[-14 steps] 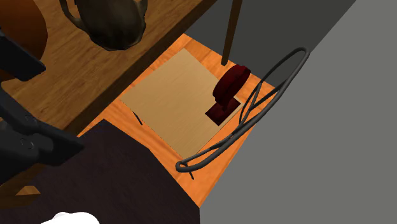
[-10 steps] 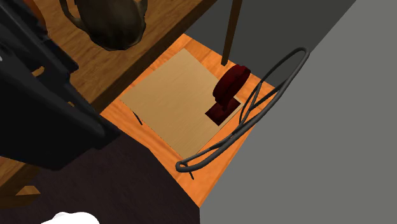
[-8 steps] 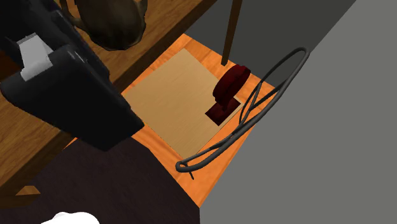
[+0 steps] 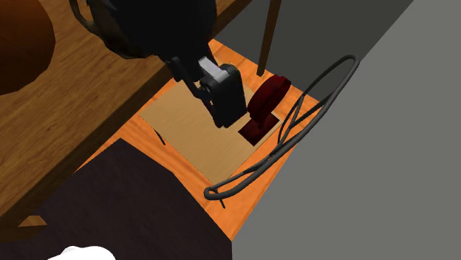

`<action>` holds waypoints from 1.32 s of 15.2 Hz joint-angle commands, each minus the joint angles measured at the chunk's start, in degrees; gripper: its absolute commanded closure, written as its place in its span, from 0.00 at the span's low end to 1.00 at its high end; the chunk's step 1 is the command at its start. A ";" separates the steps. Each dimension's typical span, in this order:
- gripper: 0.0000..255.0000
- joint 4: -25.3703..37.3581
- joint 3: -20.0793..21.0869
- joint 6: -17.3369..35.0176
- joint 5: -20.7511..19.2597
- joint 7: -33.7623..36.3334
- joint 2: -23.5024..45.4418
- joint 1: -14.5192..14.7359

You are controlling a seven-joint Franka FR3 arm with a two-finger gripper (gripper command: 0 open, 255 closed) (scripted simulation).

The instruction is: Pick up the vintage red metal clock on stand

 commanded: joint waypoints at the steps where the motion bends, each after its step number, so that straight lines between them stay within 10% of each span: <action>1: 0.00 0.22 -0.21 3.90 0.06 -0.06 3.79 -0.08; 20: 0.00 22.49 -0.36 25.04 1.90 -0.94 45.26 -0.23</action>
